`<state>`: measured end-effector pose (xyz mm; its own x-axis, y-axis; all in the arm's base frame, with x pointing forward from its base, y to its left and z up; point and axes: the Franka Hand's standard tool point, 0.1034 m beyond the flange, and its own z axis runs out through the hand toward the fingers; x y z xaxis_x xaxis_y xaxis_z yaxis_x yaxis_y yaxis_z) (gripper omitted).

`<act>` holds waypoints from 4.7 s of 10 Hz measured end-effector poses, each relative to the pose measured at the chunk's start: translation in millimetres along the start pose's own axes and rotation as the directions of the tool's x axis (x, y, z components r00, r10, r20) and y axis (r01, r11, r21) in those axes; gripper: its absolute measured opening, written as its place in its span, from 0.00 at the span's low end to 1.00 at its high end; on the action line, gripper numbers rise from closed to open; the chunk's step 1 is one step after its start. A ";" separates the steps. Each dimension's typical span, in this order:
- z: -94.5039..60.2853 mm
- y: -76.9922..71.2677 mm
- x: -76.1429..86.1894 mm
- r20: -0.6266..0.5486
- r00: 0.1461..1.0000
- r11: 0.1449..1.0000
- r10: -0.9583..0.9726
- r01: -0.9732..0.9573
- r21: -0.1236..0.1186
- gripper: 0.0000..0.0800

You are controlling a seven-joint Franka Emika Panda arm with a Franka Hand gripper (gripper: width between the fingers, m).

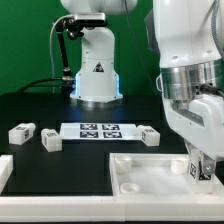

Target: Assemble square table

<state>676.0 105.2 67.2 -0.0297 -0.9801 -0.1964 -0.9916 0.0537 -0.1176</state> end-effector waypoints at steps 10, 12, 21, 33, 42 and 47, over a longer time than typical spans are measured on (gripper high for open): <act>3.2 1.3 7.7 -0.013 0.664 0.664 -0.748 0.748 -0.026 0.81; -3.1 0.2 -4.9 -0.028 0.330 0.332 -0.943 0.939 -0.093 0.81; -2.0 0.9 1.4 -0.036 0.346 0.348 -0.938 0.931 -0.109 0.37; 1.9 -1.4 -6.0 -0.002 0.946 0.945 0.325 -0.325 -0.029 0.37; -6.2 -5.9 -11.5 -0.013 0.927 0.927 0.374 -0.374 -0.002 0.78; -51.1 -5.5 -30.4 0.023 0.942 0.942 0.334 -0.334 0.005 0.81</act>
Offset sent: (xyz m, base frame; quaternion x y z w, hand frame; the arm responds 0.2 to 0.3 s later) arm 0.0011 0.0009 0.0102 -0.0167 -0.0131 -0.2216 0.9749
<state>676.0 124.9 123.6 -0.3565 -0.9011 -0.2467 -0.9239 0.3792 -0.0502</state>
